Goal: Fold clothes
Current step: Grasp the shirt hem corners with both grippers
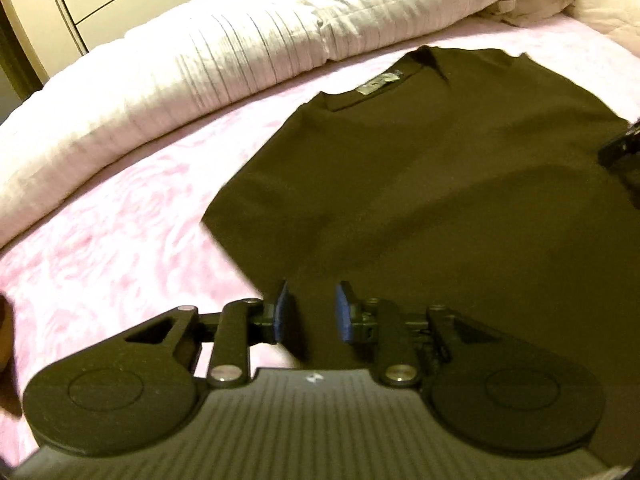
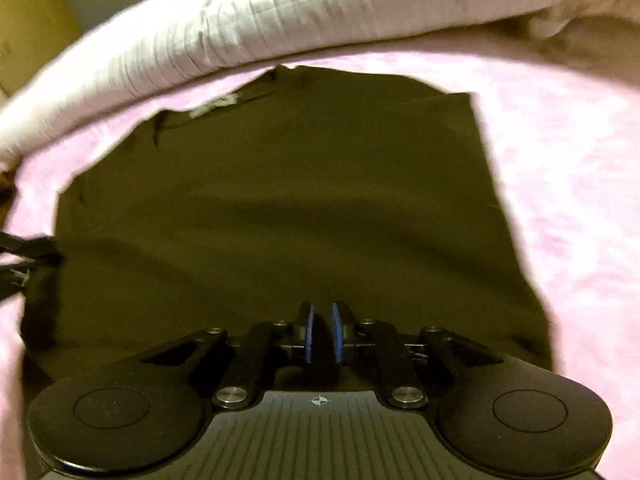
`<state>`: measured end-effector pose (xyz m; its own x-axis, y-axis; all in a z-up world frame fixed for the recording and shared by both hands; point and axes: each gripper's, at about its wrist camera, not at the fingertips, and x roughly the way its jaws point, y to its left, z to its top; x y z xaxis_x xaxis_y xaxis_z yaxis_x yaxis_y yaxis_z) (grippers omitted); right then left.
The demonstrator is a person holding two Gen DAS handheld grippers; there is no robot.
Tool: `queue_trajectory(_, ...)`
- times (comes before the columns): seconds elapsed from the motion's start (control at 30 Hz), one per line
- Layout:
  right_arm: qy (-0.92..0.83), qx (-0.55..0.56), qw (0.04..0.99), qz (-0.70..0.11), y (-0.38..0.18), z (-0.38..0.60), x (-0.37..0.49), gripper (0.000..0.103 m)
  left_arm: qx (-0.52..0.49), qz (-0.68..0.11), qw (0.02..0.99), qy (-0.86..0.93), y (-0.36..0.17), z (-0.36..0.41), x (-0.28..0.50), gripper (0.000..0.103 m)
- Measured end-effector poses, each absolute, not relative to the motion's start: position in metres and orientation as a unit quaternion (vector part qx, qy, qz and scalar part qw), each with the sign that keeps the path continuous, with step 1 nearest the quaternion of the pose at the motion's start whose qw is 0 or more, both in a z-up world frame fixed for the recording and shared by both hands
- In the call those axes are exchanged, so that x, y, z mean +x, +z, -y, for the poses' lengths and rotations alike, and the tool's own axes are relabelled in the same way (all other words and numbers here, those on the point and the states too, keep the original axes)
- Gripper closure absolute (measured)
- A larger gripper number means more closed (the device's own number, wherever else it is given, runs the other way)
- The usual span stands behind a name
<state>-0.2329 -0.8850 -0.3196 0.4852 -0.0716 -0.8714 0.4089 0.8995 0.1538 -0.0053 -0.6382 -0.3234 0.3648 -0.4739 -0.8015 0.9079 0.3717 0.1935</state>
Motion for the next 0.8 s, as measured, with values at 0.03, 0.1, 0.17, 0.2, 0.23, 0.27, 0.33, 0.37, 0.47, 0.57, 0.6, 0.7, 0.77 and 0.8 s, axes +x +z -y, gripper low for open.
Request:
queue_trajectory(0.03, -0.147, 0.174, 0.841, -0.490, -0.317, 0.883, -0.241, 0.084, 0.333, -0.330, 0.755, -0.458, -0.318, 0.624, -0.018, 0.075)
queue_trajectory(0.1, -0.157, 0.176, 0.835, -0.496, -0.311, 0.878, -0.258, 0.076, 0.344, -0.329, 0.745, -0.467, -0.306, 0.593, -0.049, 0.072)
queue_trajectory(0.17, -0.151, 0.172, 0.829, -0.511, -0.305, 0.865, -0.285, 0.067, 0.352, -0.333, 0.729, -0.484, -0.296, 0.563, -0.087, 0.066)
queue_trajectory(0.2, -0.146, 0.169, 0.825, -0.519, -0.302, 0.855, -0.301, 0.066, 0.357, -0.336, 0.717, -0.496, -0.293, 0.550, -0.109, 0.061)
queue_trajectory(0.23, -0.144, 0.165, 0.822, -0.526, -0.299, 0.841, -0.318, 0.065, 0.362, -0.338, 0.704, -0.509, -0.289, 0.536, -0.131, 0.060)
queue_trajectory(0.27, -0.142, 0.161, 0.818, -0.533, -0.295, 0.827, -0.334, 0.064, 0.367, -0.339, 0.690, -0.524, -0.287, 0.523, -0.155, 0.057)
queue_trajectory(0.33, -0.137, 0.152, 0.811, -0.548, -0.288, 0.800, -0.367, 0.063, 0.380, -0.334, 0.654, -0.562, -0.286, 0.497, -0.208, 0.050)
queue_trajectory(0.37, -0.136, 0.151, 0.808, -0.554, -0.285, 0.787, -0.383, 0.062, 0.387, -0.327, 0.636, -0.582, -0.286, 0.484, -0.234, 0.045)
queue_trajectory(0.47, -0.149, 0.161, 0.798, -0.561, -0.279, 0.753, -0.424, 0.061, 0.415, -0.301, 0.580, -0.633, -0.289, 0.453, -0.305, 0.039)
queue_trajectory(0.57, -0.160, 0.154, 0.797, -0.561, -0.276, 0.727, -0.455, 0.060, 0.455, -0.263, 0.547, -0.651, -0.299, 0.435, -0.357, 0.039)
queue_trajectory(0.6, -0.158, 0.146, 0.799, -0.561, -0.276, 0.721, -0.463, 0.059, 0.471, -0.249, 0.540, -0.651, -0.304, 0.430, -0.372, 0.039)
queue_trajectory(0.7, -0.139, 0.118, 0.808, -0.561, -0.285, 0.710, -0.487, 0.058, 0.545, -0.203, 0.538, -0.610, -0.331, 0.428, -0.399, 0.039)
queue_trajectory(0.77, -0.116, 0.092, 0.817, -0.557, -0.293, 0.707, -0.501, 0.058, 0.571, -0.192, 0.554, -0.574, -0.347, 0.431, -0.401, 0.035)
queue_trajectory(0.8, -0.102, 0.072, 0.823, -0.554, -0.296, 0.706, -0.509, 0.058, 0.571, -0.193, 0.564, -0.564, -0.350, 0.433, -0.400, 0.030)
